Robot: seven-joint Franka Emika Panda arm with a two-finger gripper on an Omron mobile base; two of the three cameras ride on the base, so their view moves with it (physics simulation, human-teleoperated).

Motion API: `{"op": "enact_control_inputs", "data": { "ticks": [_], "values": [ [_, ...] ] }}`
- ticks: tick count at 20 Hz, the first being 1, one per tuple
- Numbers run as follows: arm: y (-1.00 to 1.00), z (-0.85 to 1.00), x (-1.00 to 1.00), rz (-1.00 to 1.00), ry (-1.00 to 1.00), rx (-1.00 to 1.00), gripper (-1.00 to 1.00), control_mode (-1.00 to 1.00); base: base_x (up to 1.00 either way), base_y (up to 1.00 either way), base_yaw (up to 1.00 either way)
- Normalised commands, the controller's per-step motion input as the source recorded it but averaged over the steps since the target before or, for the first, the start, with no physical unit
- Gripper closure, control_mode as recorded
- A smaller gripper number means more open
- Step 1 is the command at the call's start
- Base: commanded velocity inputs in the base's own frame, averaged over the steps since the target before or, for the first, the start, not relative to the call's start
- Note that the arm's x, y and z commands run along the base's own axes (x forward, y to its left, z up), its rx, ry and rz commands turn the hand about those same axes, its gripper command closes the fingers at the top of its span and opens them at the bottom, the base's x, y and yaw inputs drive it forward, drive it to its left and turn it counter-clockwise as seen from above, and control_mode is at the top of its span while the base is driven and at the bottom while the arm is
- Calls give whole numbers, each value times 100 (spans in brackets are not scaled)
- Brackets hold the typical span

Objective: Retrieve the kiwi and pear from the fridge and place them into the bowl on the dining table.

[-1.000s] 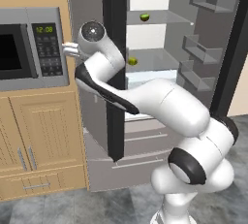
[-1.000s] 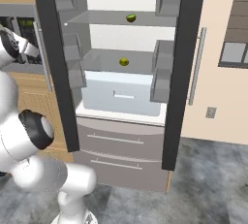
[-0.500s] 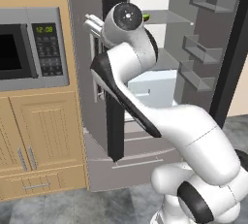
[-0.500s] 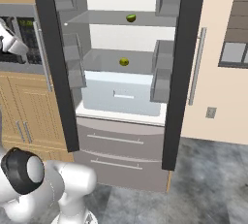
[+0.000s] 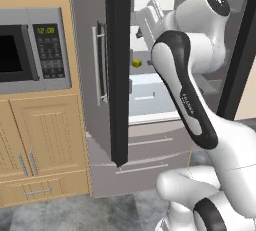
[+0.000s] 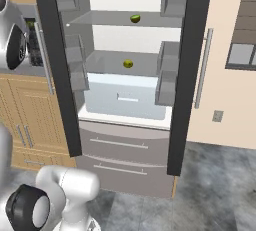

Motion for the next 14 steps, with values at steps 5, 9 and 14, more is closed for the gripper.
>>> {"op": "enact_control_inputs", "data": {
  "ticks": [5, 9, 14],
  "values": [
    [-15, -5, 0, 21, 3, 37, -100, -100, 0, 0, 0],
    [-20, -31, 0, 39, -6, 13, -100, -100, 0, 0, 0],
    [-24, -46, 24, 28, -5, 2, -100, -100, 0, 0, 0]
  ]
}}
